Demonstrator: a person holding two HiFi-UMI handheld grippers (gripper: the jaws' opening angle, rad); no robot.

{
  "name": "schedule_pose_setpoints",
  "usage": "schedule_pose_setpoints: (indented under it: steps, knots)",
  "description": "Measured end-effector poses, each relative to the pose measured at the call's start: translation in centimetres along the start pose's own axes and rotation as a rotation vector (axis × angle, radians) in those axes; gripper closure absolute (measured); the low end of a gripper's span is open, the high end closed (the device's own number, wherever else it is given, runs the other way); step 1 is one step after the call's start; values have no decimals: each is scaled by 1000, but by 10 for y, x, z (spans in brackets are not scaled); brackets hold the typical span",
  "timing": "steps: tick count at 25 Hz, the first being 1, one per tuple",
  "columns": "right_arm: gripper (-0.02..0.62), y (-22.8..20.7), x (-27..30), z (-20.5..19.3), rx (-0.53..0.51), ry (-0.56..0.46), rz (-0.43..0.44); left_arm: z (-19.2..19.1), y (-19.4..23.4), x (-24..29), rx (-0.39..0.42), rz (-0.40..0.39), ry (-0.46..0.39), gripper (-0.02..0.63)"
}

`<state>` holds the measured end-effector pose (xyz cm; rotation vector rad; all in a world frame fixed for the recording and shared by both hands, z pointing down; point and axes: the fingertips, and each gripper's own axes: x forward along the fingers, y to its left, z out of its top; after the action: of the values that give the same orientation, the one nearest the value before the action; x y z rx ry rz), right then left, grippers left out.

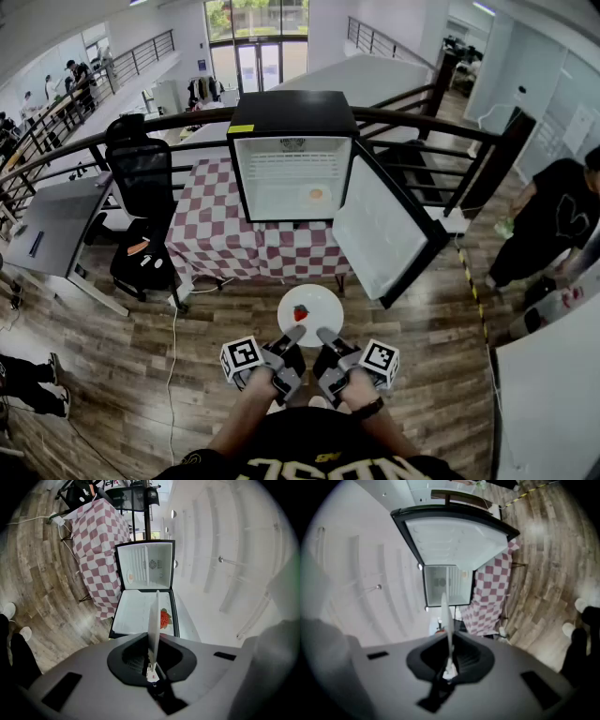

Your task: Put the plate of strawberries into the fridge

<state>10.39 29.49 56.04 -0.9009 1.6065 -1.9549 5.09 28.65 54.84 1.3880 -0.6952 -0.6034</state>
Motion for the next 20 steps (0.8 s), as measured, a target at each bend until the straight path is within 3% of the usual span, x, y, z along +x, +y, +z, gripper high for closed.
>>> schedule_pose_setpoints:
  steps: [20]
  knots:
    - [558,-5,-23,37,42,19,45,-27,6,34,-28,14,-31,565]
